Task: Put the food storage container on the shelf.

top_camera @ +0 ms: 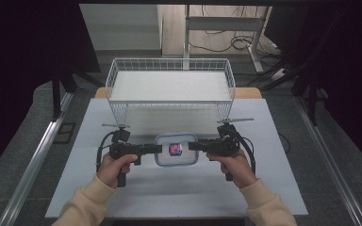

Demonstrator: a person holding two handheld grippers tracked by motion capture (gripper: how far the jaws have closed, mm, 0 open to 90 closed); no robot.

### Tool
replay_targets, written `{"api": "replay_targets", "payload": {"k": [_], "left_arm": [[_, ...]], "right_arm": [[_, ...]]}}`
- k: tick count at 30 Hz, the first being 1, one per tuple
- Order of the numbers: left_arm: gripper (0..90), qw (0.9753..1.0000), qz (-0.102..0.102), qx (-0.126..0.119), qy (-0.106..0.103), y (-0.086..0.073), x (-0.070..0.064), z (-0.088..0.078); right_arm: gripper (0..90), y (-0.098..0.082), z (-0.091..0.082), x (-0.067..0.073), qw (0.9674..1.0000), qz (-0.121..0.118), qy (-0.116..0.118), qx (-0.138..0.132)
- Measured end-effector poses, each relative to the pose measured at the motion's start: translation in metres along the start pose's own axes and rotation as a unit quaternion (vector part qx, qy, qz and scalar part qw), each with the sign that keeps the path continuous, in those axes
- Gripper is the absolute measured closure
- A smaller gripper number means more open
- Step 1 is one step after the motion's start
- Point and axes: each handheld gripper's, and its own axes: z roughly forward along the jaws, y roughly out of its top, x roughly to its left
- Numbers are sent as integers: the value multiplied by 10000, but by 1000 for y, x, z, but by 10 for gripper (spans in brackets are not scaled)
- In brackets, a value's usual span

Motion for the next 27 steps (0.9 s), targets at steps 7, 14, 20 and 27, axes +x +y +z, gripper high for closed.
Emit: {"api": "replay_targets", "payload": {"k": [7,14,20,27], "left_arm": [[555,9999,114,-5,18,18,-5,-2],[554,9998,209,-51,13,35,-9,-2],[554,9996,263,-90,-28,48,-9,-2],[554,9991,390,-138,-24,63,-12,-6]], "right_arm": [[513,16,-5,3,9999,-79,-48,-95],[513,32,-10,4,9997,-179,-86,-150],[516,44,-12,3,9995,-227,-98,-210],[518,58,-14,4,9989,-339,-90,-307]]}}
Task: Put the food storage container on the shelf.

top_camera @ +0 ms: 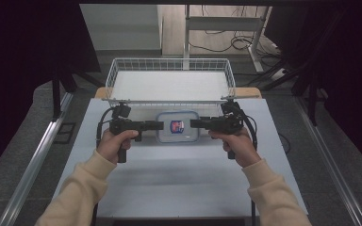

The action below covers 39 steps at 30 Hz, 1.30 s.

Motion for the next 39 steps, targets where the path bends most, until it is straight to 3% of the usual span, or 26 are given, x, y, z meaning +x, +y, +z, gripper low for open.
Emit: {"api": "replay_targets", "payload": {"k": [24,39], "left_arm": [[545,9993,216,-296,78,57,7,-22],[542,9992,288,-224,133,102,15,-19]], "right_arm": [[519,72,13,12,9990,-421,-172,17],[519,108,18,0,9989,-414,-183,-102]]}}
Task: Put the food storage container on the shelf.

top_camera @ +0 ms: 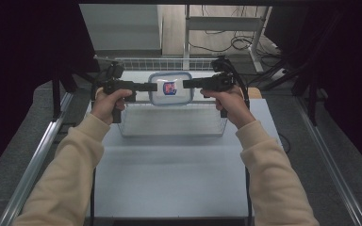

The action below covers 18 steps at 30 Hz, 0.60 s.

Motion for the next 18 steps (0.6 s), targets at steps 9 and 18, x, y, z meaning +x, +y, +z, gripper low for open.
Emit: {"api": "replay_targets", "payload": {"k": [9,18], "left_arm": [[542,9996,-281,96,-35,17,18,13],[535,9976,-689,31,43,21,34,25]], "right_arm": [[520,17,10,-19,9999,111,-52,38],[598,20,21,-32,9988,238,-417,-101]]}}
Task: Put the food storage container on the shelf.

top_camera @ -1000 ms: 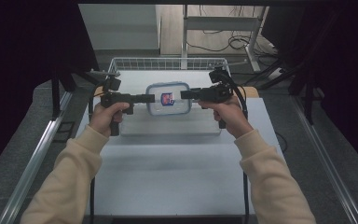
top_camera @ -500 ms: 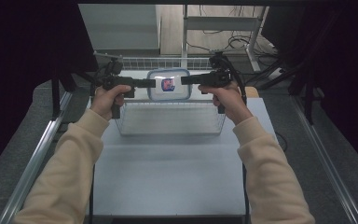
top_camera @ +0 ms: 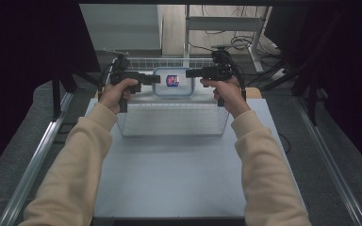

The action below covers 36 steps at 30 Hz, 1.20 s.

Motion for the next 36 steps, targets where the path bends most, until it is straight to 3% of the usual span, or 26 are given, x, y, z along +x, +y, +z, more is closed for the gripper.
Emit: {"api": "replay_targets", "payload": {"k": [1,6,8,14,17,20,24,31,36], "left_arm": [[531,9999,-123,-33,-43,1,3,1],[511,9985,-532,-99,-84,4,14,7],[499,9975,-694,-150,-51,5,18,11],[474,9975,-637,-292,53,5,16,14],[417,9980,-515,-296,206,3,14,13],[352,9978,-362,-493,275,1,11,9],[289,9979,-3,-529,370,-2,2,1],[244,9940,588,-601,695,-21,-20,-19],[233,9932,711,-582,715,-41,-27,-32]], "right_arm": [[595,0,2,-2,10000,35,-9,7],[576,0,12,-19,9974,694,176,12],[559,-1,16,-22,9968,795,79,37],[504,-2,23,-24,9951,985,52,2],[437,-2,22,-23,9956,936,42,-4],[374,-3,17,-20,9963,847,49,-109],[350,-4,5,-12,9983,559,12,-169],[321,-13,-25,2,9994,129,-4,-308],[306,-25,-40,8,9995,-98,-110,-280]]}}
